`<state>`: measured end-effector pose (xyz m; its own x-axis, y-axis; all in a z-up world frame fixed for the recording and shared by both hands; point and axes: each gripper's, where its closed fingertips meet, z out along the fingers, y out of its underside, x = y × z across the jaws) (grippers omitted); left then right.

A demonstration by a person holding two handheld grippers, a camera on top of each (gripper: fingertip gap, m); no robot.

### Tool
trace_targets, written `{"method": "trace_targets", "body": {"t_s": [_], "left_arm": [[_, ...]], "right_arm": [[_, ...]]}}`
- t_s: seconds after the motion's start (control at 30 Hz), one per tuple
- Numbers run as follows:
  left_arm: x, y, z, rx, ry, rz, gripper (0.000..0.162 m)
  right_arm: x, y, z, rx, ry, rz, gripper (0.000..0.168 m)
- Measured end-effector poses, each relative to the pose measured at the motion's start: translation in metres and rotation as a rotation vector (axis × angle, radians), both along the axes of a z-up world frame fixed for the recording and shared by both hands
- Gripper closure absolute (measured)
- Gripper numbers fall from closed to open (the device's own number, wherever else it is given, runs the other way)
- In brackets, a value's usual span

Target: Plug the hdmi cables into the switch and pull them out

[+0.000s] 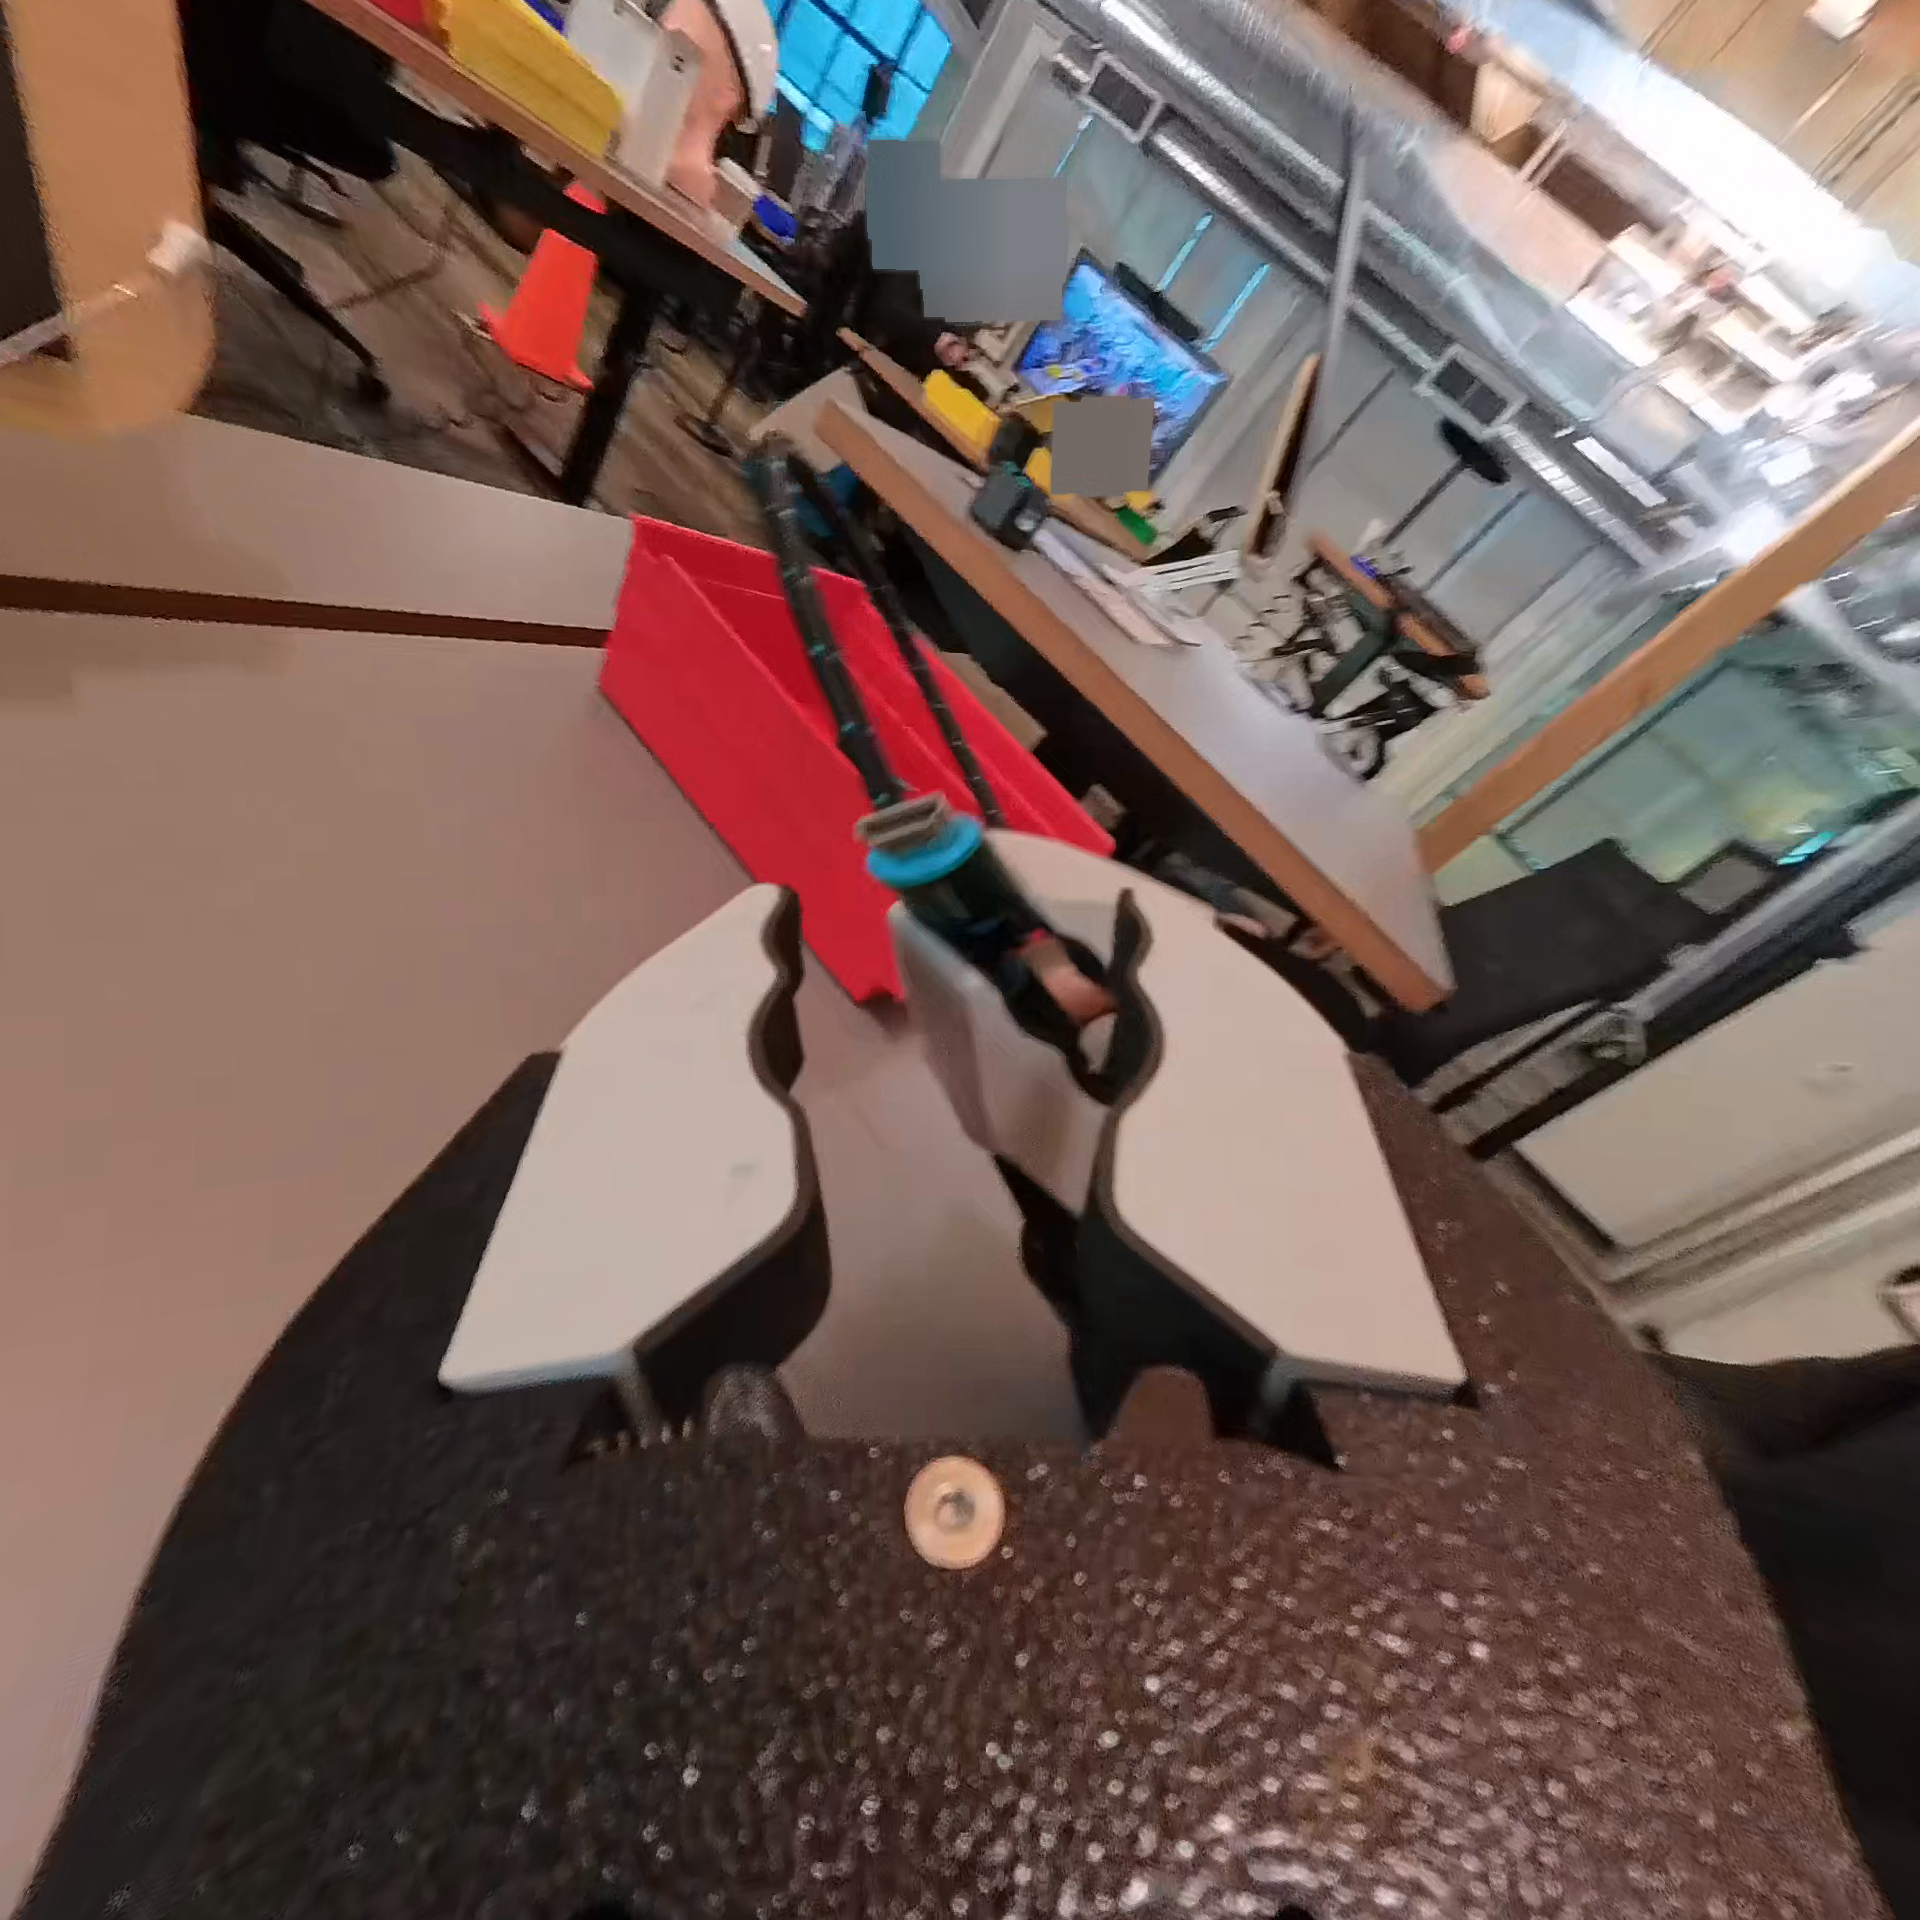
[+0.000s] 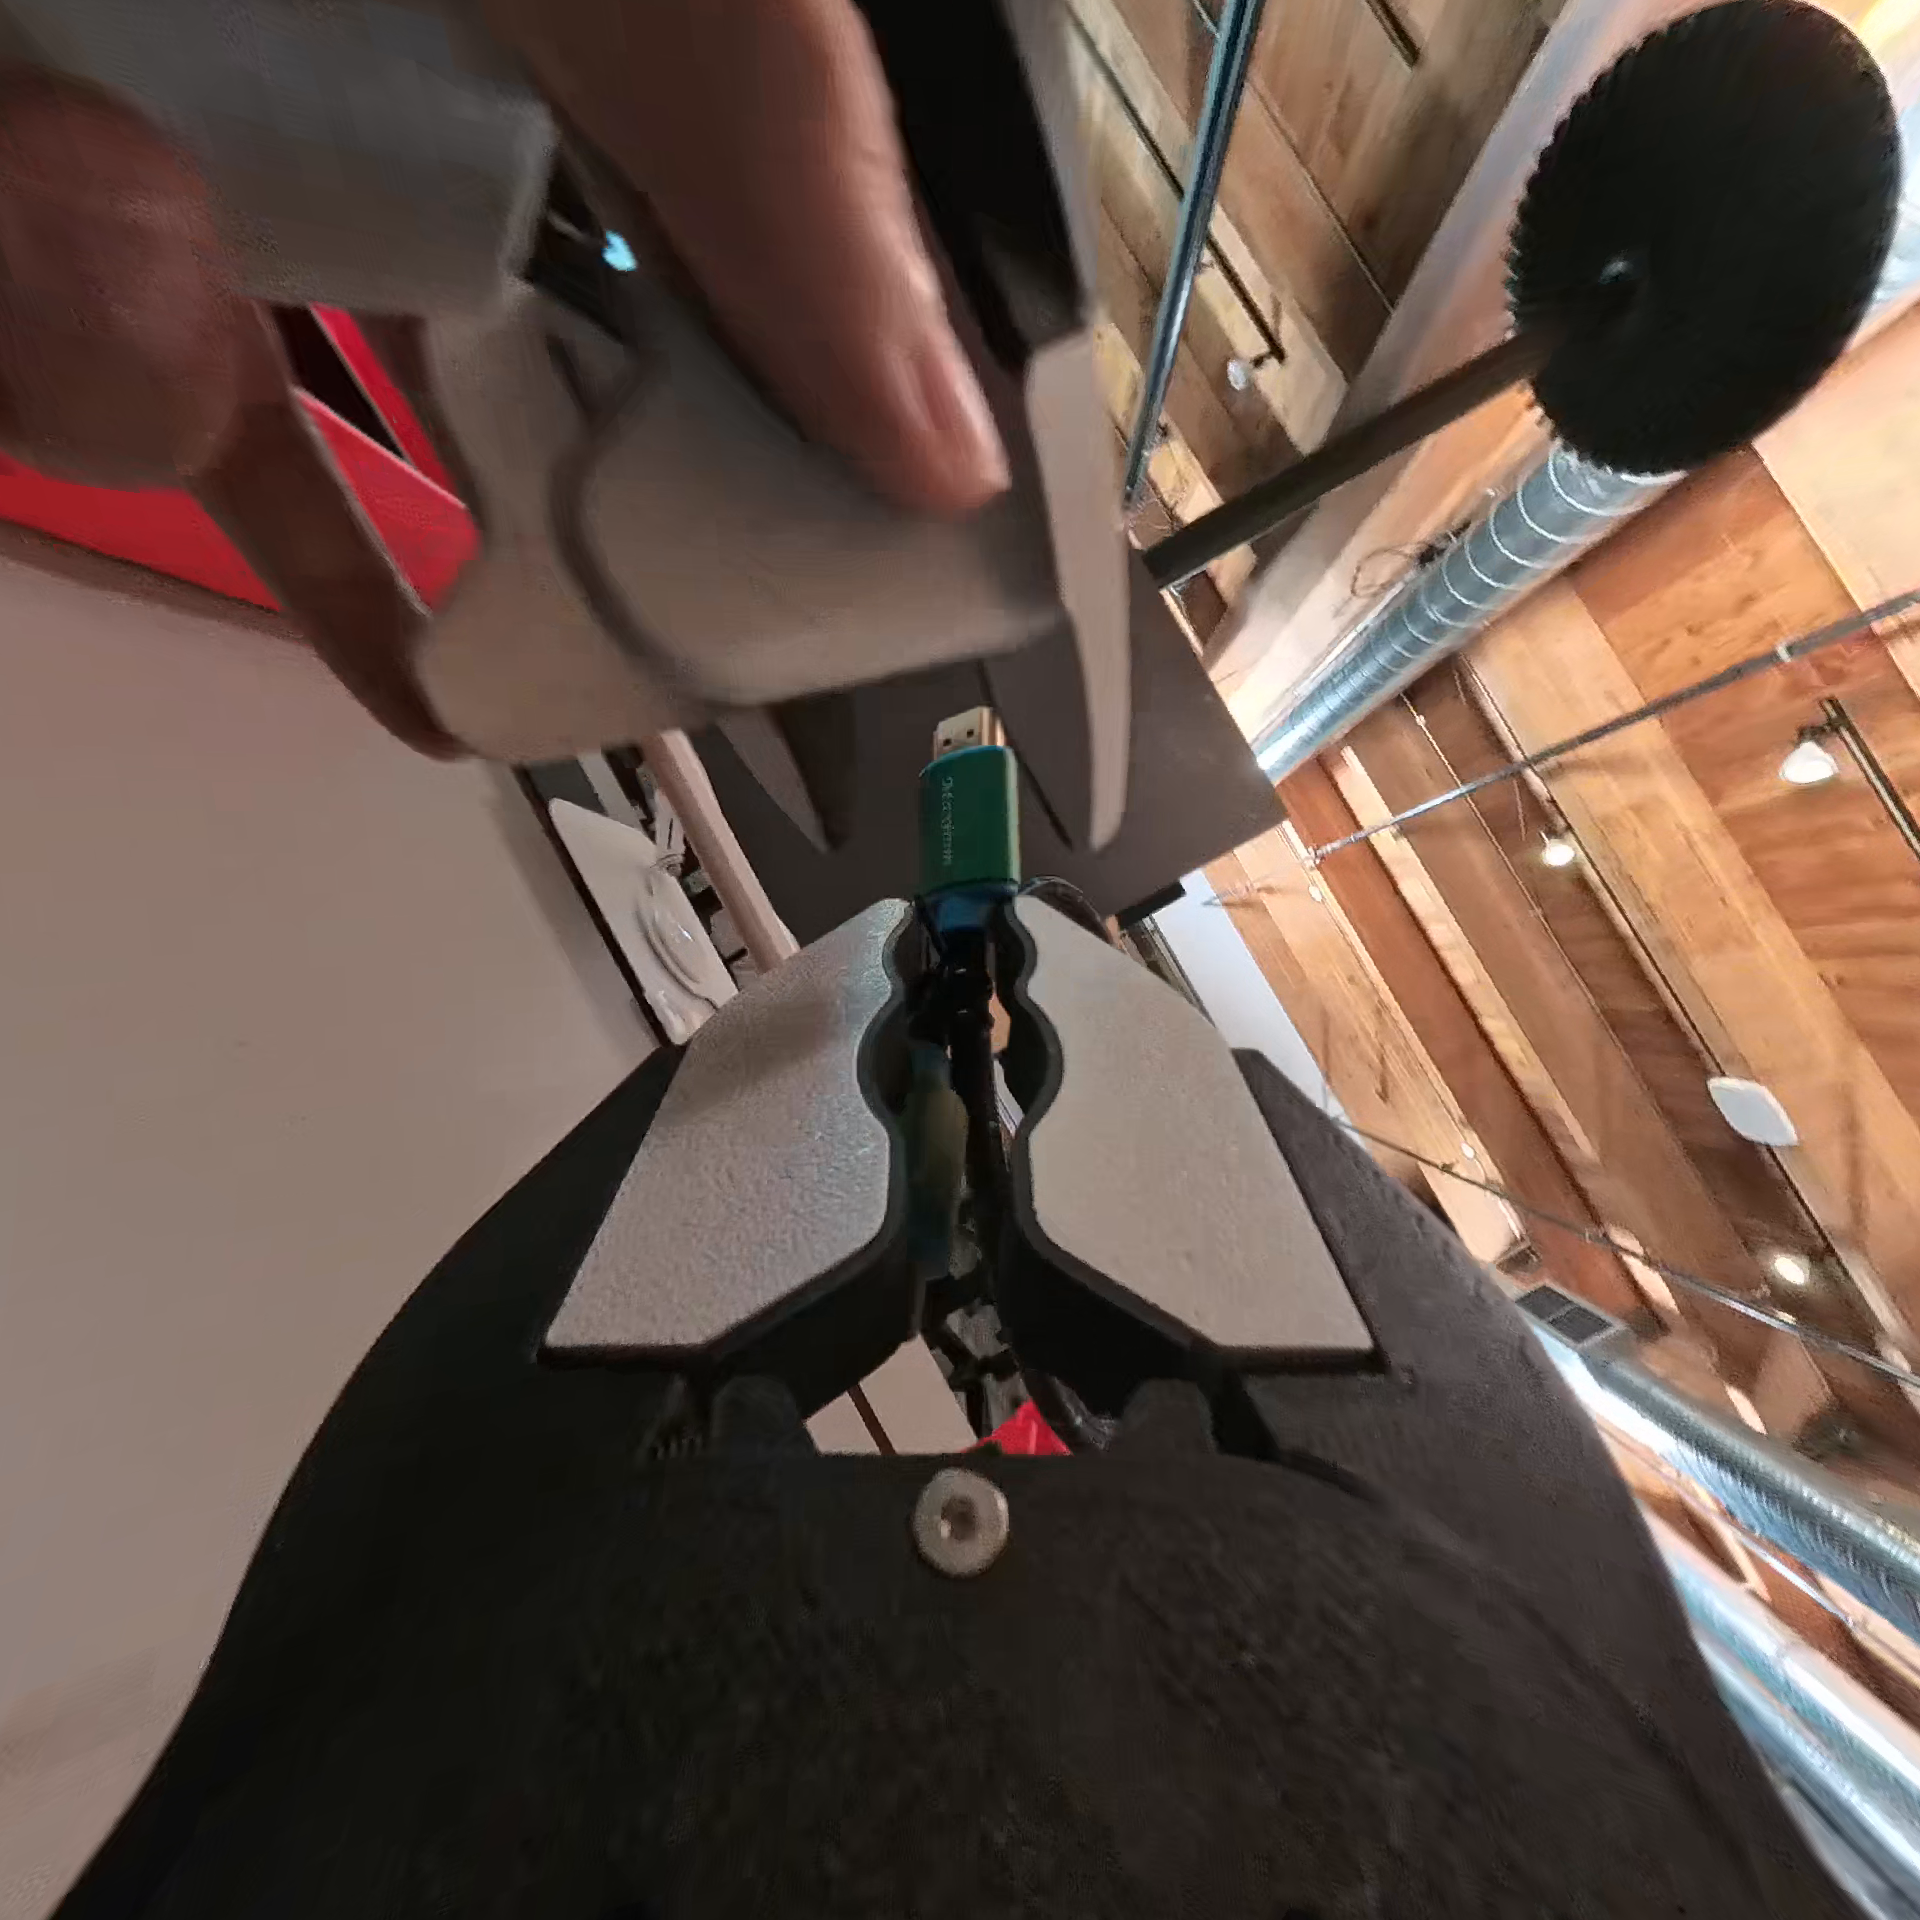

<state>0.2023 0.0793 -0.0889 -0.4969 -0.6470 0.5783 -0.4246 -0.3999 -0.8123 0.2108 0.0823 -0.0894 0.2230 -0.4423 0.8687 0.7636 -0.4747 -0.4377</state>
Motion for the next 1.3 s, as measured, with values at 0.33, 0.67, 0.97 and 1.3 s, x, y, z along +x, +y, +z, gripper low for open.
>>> {"method": "trace_targets", "body": {"t_s": [0.33,0.67,0.97,1.3], "left_arm": [[0.007,0.002,-0.010,-0.105,-0.043,-0.057,0.141],[-0.021,0.002,0.013,0.270,-0.626,-0.227,0.142],[-0.047,-0.002,0.018,0.109,-0.847,-0.455,0.143],[-0.051,-0.012,0.005,0.048,-0.840,-0.513,0.143]], "right_arm": [[-0.004,0.004,-0.017,-0.096,0.036,0.071,0.155],[-0.034,-0.002,-0.009,0.054,0.801,0.581,0.129],[-0.047,-0.011,-0.015,0.009,1.165,0.739,0.130],[-0.061,0.001,-0.026,-0.037,1.217,0.823,0.153]]}}
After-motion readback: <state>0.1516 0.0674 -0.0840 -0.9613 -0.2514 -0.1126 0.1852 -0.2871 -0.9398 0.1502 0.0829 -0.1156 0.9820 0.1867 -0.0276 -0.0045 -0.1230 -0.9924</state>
